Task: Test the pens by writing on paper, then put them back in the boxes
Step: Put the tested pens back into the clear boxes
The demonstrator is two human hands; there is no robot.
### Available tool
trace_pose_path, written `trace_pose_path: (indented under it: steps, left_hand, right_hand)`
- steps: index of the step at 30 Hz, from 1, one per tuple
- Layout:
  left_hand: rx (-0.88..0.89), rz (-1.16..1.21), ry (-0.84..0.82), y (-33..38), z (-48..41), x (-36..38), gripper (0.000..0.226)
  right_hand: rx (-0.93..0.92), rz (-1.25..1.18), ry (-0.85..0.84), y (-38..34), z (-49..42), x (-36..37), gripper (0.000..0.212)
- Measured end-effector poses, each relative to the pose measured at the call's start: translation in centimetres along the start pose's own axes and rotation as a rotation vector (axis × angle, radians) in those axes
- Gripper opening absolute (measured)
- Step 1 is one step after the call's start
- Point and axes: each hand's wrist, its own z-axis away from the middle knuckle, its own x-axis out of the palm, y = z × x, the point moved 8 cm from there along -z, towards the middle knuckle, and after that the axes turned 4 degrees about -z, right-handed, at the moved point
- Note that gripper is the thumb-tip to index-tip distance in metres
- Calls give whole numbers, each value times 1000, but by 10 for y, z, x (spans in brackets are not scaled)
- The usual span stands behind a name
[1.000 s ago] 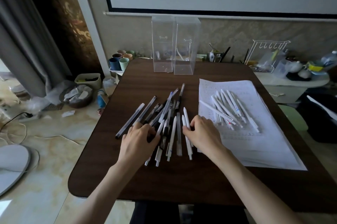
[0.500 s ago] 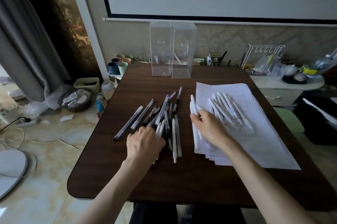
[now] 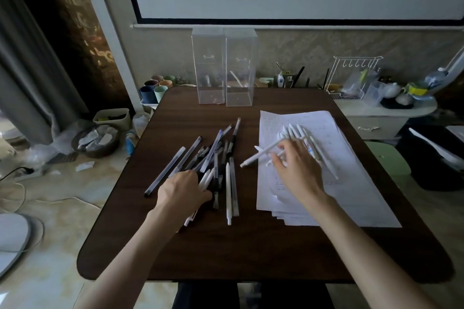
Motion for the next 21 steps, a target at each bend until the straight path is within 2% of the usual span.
trace_pose_path:
  steps: [4, 7, 10, 14, 21]
  left_hand:
    - [-8, 55, 79, -8, 0, -2, 26]
    - [-55, 73, 176, -14, 12, -5, 33]
    - [-66, 81, 223, -13, 21, -4, 34]
    - [-114, 185, 199, -16, 20, 2, 30]
    - [-168, 186, 195, -16, 22, 5, 29]
  right_hand:
    - [-63, -241, -214, -54, 16, 36, 21]
    - [28, -171, -287, -67, 21, 62, 26]
    - [87, -26, -298, -69, 22, 70, 29]
    - [124, 23, -321, -70, 21, 71, 27]
    - [212, -122, -272, -61, 27, 70, 30]
